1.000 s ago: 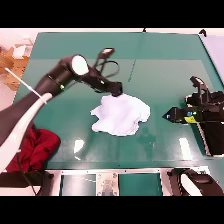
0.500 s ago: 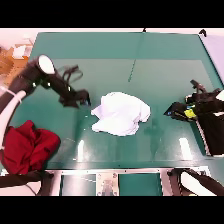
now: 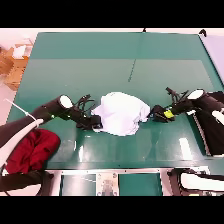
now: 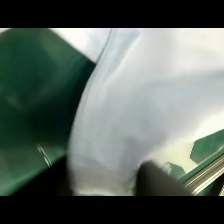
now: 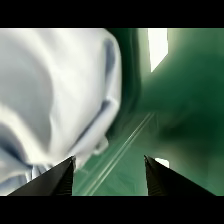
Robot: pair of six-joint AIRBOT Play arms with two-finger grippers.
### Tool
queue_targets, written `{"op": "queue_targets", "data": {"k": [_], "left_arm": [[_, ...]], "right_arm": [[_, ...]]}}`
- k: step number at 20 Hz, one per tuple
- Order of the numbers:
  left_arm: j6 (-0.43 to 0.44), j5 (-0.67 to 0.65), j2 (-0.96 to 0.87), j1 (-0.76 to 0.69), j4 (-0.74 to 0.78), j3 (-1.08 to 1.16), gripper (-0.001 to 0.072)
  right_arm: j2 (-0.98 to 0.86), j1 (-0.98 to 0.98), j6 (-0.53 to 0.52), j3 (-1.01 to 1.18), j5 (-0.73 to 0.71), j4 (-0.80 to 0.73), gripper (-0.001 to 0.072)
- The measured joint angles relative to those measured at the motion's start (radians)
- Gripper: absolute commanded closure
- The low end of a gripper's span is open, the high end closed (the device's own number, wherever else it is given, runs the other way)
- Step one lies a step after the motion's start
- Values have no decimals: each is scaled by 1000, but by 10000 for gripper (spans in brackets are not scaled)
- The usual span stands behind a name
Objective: Fold the shirts.
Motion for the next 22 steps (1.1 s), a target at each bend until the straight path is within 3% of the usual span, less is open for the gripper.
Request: {"op": "queue_targets", "data": {"k": [3, 8, 14, 17, 22], "left_arm": [[31, 30, -2, -14, -29, -16, 682], [41, -58, 50, 34, 48, -23, 682], [-6, -125, 218, 218, 148, 27, 683], [11, -137, 278, 252, 97, 193, 683], [45, -194, 325, 269, 46, 725, 682]], "right_arm": [[-62, 24, -17, 18, -40, 43, 698], [-101, -28, -55, 127, -60, 37, 699], [-100, -146, -62, 400, 95, 83, 699], [-68, -161, -63, 580, 199, 171, 700], [69, -184, -47, 999, 292, 284, 699]]}}
